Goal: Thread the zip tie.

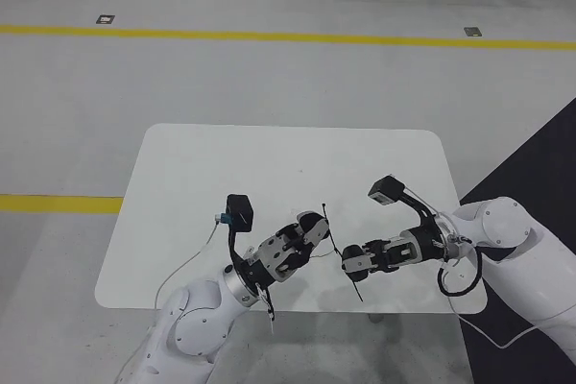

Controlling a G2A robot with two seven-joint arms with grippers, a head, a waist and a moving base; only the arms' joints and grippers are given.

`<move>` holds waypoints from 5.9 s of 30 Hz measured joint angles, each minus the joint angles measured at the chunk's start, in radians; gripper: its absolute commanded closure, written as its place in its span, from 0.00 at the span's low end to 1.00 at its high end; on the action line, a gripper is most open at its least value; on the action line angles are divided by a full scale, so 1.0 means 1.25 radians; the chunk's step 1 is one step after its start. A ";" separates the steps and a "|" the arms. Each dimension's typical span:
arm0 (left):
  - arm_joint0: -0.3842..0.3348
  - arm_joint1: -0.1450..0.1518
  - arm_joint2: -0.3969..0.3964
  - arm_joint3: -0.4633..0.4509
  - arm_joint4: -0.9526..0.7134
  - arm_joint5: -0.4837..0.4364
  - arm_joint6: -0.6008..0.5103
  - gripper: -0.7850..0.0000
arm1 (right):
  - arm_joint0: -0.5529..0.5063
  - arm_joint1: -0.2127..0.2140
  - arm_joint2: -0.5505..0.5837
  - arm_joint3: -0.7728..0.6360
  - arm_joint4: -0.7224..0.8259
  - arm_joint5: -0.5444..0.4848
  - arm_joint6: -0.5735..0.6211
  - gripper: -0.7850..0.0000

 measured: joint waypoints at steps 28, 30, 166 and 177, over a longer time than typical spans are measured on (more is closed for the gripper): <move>0.003 0.007 0.003 -0.005 0.046 -0.051 0.048 0.19 | -0.042 -0.017 0.055 -0.004 -0.003 0.005 0.009 1.00; 0.004 0.007 0.003 -0.005 0.048 -0.050 0.056 0.17 | -0.043 -0.018 0.058 -0.002 -0.003 0.006 0.012 1.00; -0.067 -0.014 0.102 0.036 0.089 0.052 0.040 0.55 | -0.057 -0.024 0.184 -0.024 -0.004 -0.109 0.053 1.00; -0.061 -0.013 0.100 0.026 0.094 0.045 0.041 0.64 | -0.057 -0.024 0.184 -0.024 -0.004 -0.109 0.053 1.00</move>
